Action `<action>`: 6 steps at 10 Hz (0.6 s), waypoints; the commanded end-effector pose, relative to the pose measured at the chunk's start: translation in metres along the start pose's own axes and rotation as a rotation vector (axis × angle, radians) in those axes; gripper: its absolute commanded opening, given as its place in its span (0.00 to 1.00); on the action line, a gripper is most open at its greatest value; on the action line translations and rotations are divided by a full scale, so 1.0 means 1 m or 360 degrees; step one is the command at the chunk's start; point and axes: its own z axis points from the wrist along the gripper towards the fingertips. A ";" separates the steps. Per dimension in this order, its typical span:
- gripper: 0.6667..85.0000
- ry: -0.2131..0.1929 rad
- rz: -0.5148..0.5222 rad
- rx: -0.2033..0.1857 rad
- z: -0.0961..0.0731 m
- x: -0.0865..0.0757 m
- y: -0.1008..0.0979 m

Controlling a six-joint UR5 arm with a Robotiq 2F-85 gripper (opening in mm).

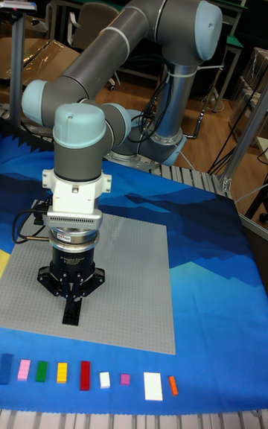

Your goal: Stack small Lego blocks one on top of the other

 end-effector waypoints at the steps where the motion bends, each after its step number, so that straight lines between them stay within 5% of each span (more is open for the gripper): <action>1: 0.00 -0.0033 0.0050 0.0000 0.000 -0.006 0.001; 6: 0.00 -0.0081 0.0102 -0.0018 0.003 -0.014 0.007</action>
